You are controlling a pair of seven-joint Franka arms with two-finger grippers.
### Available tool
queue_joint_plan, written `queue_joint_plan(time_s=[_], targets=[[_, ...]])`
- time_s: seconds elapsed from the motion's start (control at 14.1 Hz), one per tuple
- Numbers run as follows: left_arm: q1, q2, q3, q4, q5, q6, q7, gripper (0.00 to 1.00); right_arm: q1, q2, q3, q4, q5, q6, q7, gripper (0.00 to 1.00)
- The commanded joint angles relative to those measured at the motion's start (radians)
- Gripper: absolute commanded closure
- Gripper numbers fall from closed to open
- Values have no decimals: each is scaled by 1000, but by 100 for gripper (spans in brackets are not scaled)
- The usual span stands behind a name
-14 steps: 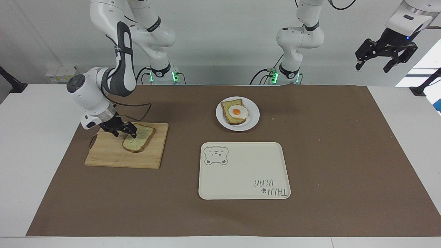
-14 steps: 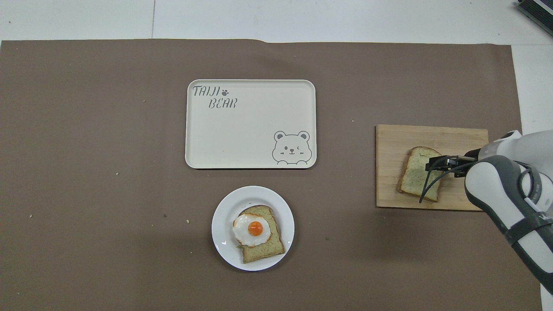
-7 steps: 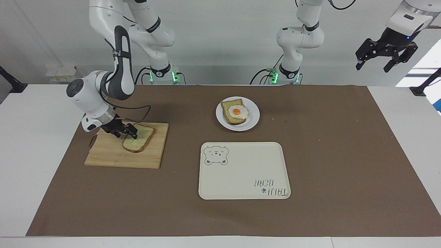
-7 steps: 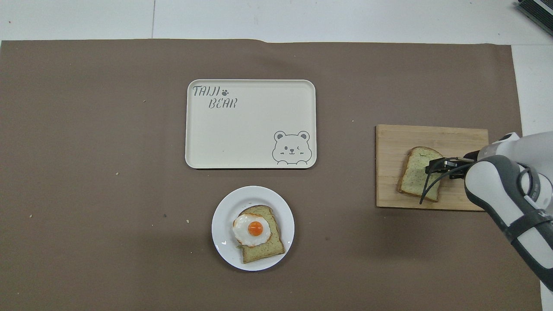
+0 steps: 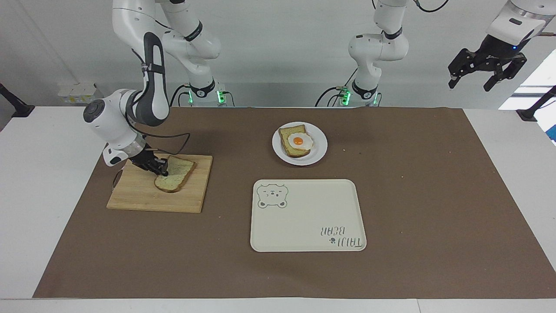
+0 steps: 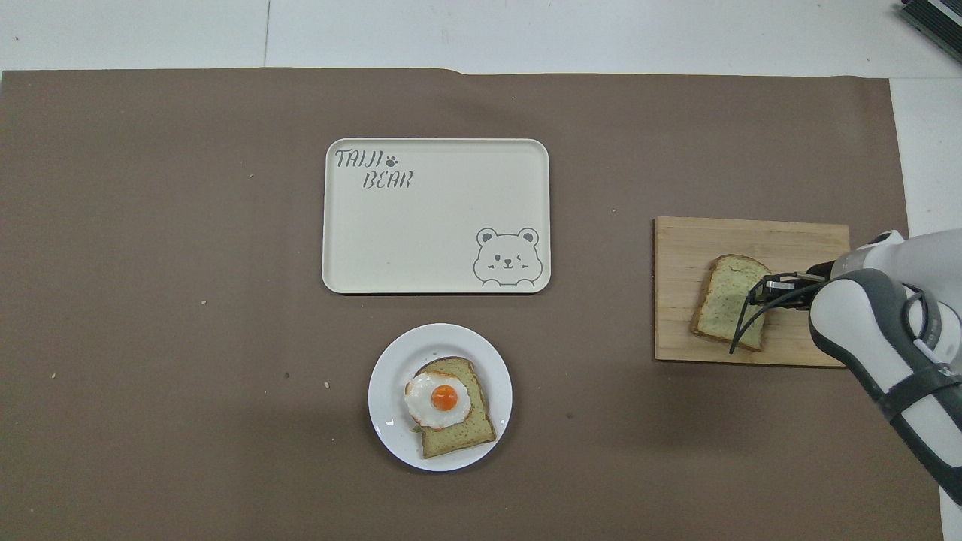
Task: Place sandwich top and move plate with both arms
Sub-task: 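Close the right gripper on the bread slice and lift it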
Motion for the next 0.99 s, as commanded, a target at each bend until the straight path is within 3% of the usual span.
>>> queue_joint_plan(time_s=[0.0,0.21,0.71,0.92], targets=[[-1,-25,2,-30,-1,15,7,0,-1,16,10,11,9,15,-48,100],[-1,-25,2,-30,-1,13,7,0,0,21,11,75,0,-56,-97,100],[-1,-25,2,-30,-1,13,7,0,11,-5,28,284,-11,-375,-95,100],[-1,-25,2,-30,-1,15,7,0,11,-14,74,336,4,-471,-94,100]])
